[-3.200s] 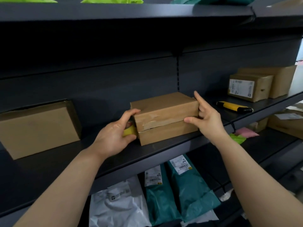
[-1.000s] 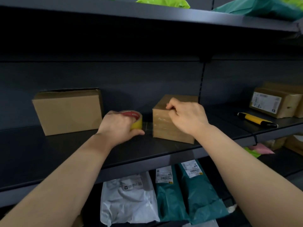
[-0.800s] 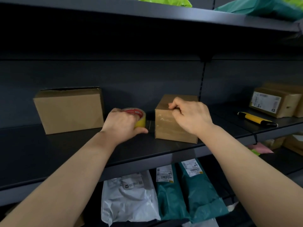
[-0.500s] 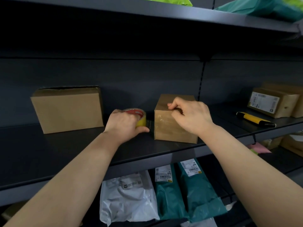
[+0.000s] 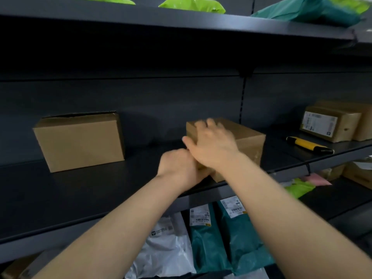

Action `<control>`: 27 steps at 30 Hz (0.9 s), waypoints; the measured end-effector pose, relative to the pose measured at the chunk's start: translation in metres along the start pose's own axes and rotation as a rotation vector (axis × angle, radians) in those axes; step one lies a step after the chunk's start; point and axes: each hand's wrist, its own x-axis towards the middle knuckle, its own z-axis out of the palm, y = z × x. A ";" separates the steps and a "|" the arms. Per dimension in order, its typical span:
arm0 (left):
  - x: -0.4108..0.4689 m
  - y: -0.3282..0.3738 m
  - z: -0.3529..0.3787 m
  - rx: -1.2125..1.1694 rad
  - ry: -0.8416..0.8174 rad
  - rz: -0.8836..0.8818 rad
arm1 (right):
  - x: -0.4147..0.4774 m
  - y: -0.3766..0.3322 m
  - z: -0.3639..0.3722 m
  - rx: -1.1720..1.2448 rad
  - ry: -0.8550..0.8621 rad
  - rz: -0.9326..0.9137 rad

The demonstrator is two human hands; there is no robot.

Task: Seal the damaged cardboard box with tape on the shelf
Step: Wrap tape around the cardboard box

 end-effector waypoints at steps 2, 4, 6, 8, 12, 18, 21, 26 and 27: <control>-0.003 0.002 0.005 -0.140 -0.053 0.056 | -0.004 -0.003 0.012 -0.056 -0.024 0.020; -0.008 -0.010 0.006 -0.245 -0.088 0.219 | -0.004 0.009 0.013 -0.064 -0.037 -0.022; -0.012 -0.027 0.001 -0.256 -0.143 0.356 | -0.003 0.021 0.008 0.025 -0.079 -0.058; -0.014 -0.034 -0.007 -0.185 -0.161 0.426 | -0.002 0.028 0.008 0.161 -0.082 -0.094; -0.014 -0.038 -0.020 0.030 -0.069 0.505 | -0.005 0.039 0.004 0.212 -0.017 -0.153; -0.009 -0.099 -0.024 0.348 -0.077 0.268 | -0.022 0.060 -0.015 0.364 -0.054 -0.178; -0.014 -0.099 -0.012 0.268 -0.211 0.379 | -0.024 0.073 -0.017 0.388 -0.015 -0.149; -0.008 -0.116 -0.013 0.330 0.061 0.223 | -0.034 0.080 -0.014 0.466 -0.010 -0.174; -0.005 -0.114 -0.012 0.362 0.096 0.207 | -0.035 0.081 -0.014 0.475 -0.010 -0.185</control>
